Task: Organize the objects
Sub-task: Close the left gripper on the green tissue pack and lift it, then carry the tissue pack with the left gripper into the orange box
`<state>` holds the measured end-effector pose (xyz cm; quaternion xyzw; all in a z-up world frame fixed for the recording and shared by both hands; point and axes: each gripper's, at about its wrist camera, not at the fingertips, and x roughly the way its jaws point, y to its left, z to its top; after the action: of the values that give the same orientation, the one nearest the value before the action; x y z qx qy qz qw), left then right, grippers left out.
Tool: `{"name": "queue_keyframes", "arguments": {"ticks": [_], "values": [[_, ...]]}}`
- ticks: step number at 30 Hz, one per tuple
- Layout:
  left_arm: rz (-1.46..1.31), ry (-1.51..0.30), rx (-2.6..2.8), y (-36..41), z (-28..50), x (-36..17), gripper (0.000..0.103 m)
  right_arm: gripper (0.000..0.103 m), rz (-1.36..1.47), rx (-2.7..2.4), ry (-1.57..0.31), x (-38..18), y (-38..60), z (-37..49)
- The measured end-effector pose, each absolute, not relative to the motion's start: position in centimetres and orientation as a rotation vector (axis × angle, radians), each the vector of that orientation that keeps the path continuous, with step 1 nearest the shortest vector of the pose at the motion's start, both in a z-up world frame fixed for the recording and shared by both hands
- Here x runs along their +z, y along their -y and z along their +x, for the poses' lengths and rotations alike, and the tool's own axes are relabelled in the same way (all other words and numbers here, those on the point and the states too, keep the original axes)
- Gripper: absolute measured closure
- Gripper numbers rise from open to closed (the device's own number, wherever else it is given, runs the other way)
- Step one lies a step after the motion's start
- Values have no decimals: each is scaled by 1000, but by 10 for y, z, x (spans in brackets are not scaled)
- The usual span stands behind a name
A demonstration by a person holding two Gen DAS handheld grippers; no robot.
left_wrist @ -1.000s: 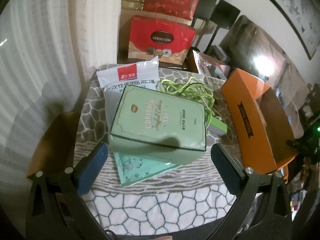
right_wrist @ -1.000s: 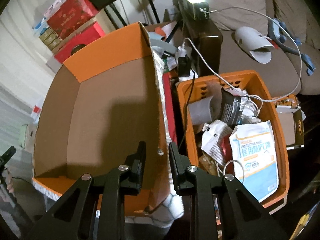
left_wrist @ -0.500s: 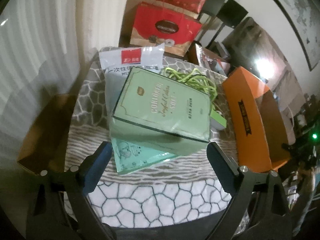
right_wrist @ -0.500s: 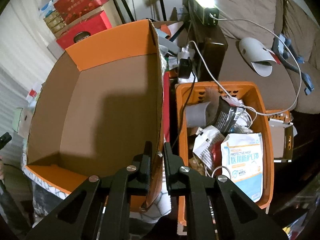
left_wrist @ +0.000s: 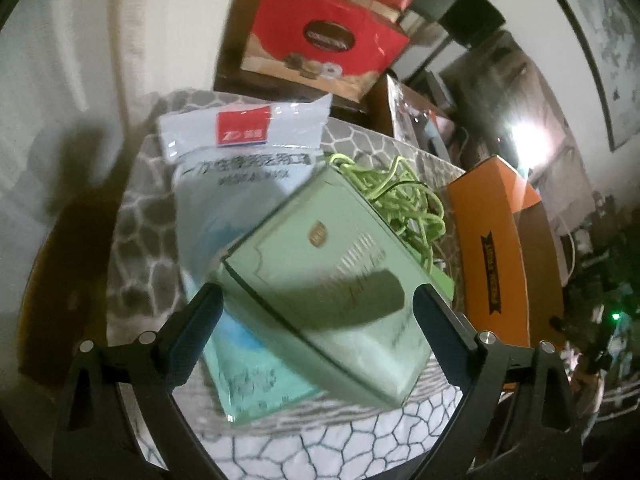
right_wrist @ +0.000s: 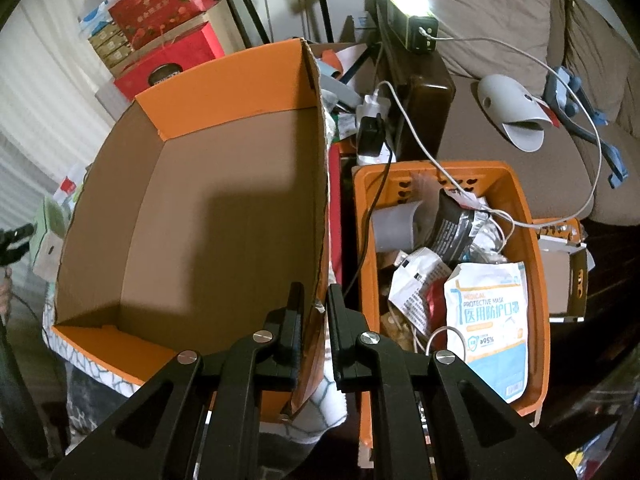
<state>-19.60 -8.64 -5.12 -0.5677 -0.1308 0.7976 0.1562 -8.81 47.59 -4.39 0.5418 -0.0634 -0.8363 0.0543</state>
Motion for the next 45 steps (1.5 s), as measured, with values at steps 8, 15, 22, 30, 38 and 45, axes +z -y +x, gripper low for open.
{"name": "queue_keyframes", "arguments": {"ticks": [8,15,22,30,38,45], "values": [[-1722,200,2208,52,-236,-56,6,92,1660,-2543,173,-44,-472,-88],[-1737,-210,2370,-2,-222,-51,1,92,1670,-2549,159,-44,-471,-88],[-1763,-415,2486,-31,-214,-59,0,92,1669,-2550,160,-44,-471,-88],[-1830,-412,2494,-36,-215,-64,0,91,1657,-2550,177,-44,-472,-86],[-2063,-285,2372,-20,-218,-101,0,91,1650,-2548,194,-44,-473,-86],[-2005,-162,2343,-8,-209,-100,7,91,1648,-2550,193,-43,-473,-86]]}}
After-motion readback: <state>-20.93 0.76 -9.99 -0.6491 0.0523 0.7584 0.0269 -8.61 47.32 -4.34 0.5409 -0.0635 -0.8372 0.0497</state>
